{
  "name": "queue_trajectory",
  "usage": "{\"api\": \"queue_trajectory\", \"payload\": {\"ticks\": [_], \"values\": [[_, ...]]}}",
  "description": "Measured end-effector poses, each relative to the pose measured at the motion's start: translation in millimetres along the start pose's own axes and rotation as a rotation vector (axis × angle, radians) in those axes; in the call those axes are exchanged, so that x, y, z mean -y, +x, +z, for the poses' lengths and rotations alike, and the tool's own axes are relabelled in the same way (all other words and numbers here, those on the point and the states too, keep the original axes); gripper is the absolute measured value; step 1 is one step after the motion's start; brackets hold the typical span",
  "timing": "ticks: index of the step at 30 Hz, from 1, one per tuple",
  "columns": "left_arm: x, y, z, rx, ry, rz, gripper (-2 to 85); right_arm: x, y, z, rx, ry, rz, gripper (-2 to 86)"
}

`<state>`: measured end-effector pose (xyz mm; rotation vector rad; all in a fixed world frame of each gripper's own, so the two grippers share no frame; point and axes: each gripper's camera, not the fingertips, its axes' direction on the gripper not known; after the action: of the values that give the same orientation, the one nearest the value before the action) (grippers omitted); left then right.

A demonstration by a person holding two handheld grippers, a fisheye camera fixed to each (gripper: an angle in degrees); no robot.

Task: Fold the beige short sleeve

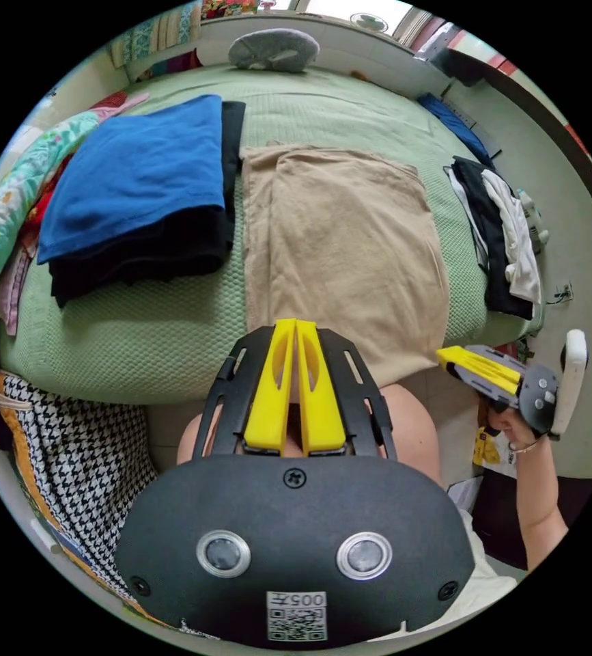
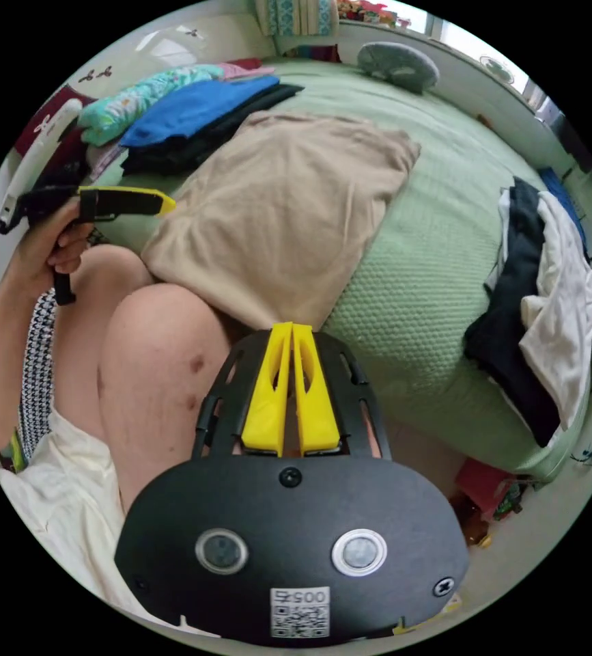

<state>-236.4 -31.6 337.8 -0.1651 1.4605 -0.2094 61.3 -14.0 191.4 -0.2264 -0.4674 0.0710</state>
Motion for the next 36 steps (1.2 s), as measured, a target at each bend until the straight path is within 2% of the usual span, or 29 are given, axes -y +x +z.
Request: {"api": "queue_trajectory", "payload": {"ticks": [4,9,12,19,23,26,28,31,36], "values": [[2.5,-16.0,-8.7,-0.045,0.015,-0.021,1.3,22.2,37.0,-32.8,-0.024,0.151,0.074,4.6],[-4.8,-40.4,-7.7,-0.202,-0.009,-0.104,14.1,70.2,97.1,-37.5,0.111,0.217,0.182,11.6],[-14.7,-43.4,-6.9,-0.165,-0.001,-0.112,15.8,96.6,116.2,-34.2,0.136,0.228,0.201,13.1],[-25.5,-48.7,-5.5,-0.121,0.032,-0.148,15.7,141.0,131.0,-6.2,0.103,0.148,0.228,14.1],[-22.3,-55.3,-11.9,-0.173,-0.003,-0.186,12.3,149.4,116.6,13.5,0.073,0.091,0.224,13.6],[-17.5,-58.9,-18.4,-0.168,-0.026,-0.191,10.7,145.0,97.5,12.0,0.003,0.117,0.208,10.4],[-15.0,-59.9,-24.0,-0.163,-0.032,-0.177,8.8,143.1,92.3,8.8,0.037,0.119,0.191,6.5],[-13.0,-59.3,-35.6,-0.194,-0.020,-0.135,6.1,141.8,90.8,-4.2,0.069,0.111,0.178,2.9],[-22.5,-59.5,-76.0,-0.198,0.070,-0.112,5.7,129.8,64.6,-72.6,-0.012,0.255,0.128,2.3]]}}
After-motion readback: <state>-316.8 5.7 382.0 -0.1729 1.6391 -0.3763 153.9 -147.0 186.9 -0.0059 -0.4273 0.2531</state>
